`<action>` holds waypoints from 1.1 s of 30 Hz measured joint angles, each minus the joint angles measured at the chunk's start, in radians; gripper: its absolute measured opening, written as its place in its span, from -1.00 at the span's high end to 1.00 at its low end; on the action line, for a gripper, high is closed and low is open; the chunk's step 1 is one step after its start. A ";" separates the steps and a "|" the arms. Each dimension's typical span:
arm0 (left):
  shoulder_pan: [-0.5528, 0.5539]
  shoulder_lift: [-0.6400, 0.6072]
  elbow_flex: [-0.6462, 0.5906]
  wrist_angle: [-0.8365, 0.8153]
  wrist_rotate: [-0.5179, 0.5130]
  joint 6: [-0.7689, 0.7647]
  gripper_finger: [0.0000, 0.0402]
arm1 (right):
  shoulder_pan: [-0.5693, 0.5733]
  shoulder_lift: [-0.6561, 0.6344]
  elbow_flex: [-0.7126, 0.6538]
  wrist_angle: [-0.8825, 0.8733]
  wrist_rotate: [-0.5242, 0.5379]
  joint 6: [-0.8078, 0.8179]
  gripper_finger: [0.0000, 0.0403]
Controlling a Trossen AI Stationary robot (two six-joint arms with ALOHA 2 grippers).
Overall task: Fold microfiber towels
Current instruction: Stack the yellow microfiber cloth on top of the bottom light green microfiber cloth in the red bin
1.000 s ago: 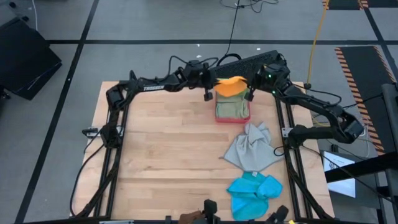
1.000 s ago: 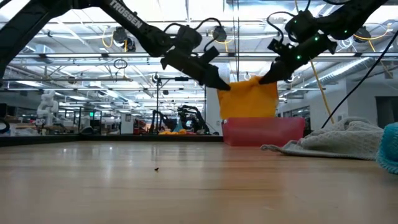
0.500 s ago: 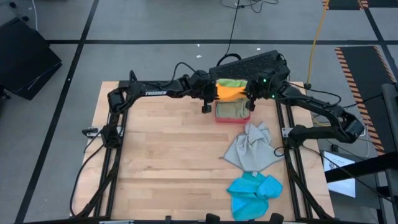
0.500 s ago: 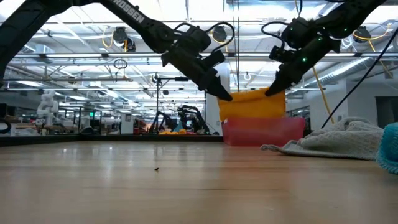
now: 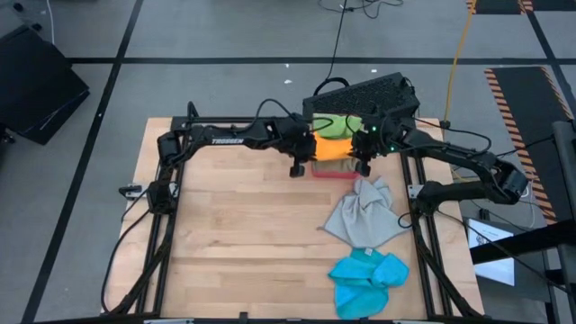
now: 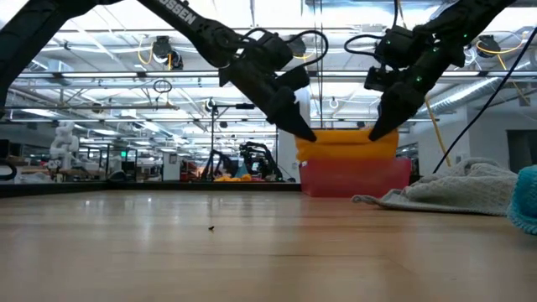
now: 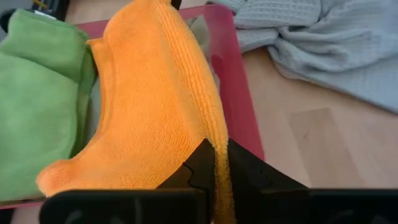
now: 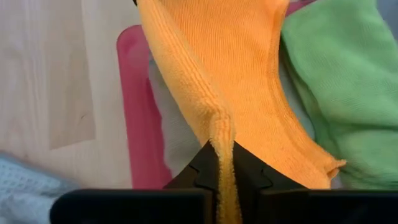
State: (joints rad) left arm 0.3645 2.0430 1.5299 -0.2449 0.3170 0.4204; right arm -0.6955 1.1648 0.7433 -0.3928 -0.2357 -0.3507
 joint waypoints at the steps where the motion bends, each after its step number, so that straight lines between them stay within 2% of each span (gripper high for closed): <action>1: -0.002 0.000 0.000 0.002 0.000 -0.008 0.82 | 0.003 0.000 0.000 0.000 0.003 0.013 0.91; 5: -0.007 0.006 0.000 0.009 0.000 -0.030 0.69 | 0.004 0.000 0.000 -0.004 0.022 0.052 0.80; 11: -0.011 0.015 -0.002 0.011 0.028 -0.070 0.28 | 0.003 0.000 0.000 -0.058 0.031 0.097 0.61; 14: -0.011 -0.012 -0.003 -0.023 0.027 -0.093 0.12 | 0.004 -0.001 0.000 -0.069 0.025 0.123 0.52; 17: -0.006 -0.058 -0.001 -0.033 0.033 -0.095 0.05 | 0.004 -0.008 0.000 -0.067 0.026 0.130 0.42; 23: -0.005 -0.120 -0.001 -0.114 0.041 -0.150 0.08 | 0.010 -0.047 0.000 -0.028 -0.040 0.130 0.15; 27: -0.001 -0.195 0.000 -0.253 -0.022 -0.325 0.15 | 0.018 -0.077 0.000 0.015 -0.080 0.139 -0.02; 30: -0.009 -0.255 -0.045 -0.319 -0.050 -0.339 0.23 | 0.032 -0.076 0.000 0.103 -0.111 0.175 -0.05; 33: -0.042 -0.335 -0.151 -0.247 -0.106 -0.347 0.32 | 0.067 -0.034 0.000 0.206 -0.176 0.215 0.08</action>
State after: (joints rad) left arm 0.3225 1.7082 1.3787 -0.4923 0.2110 0.0735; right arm -0.6289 1.1304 0.7437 -0.1870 -0.4117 -0.1361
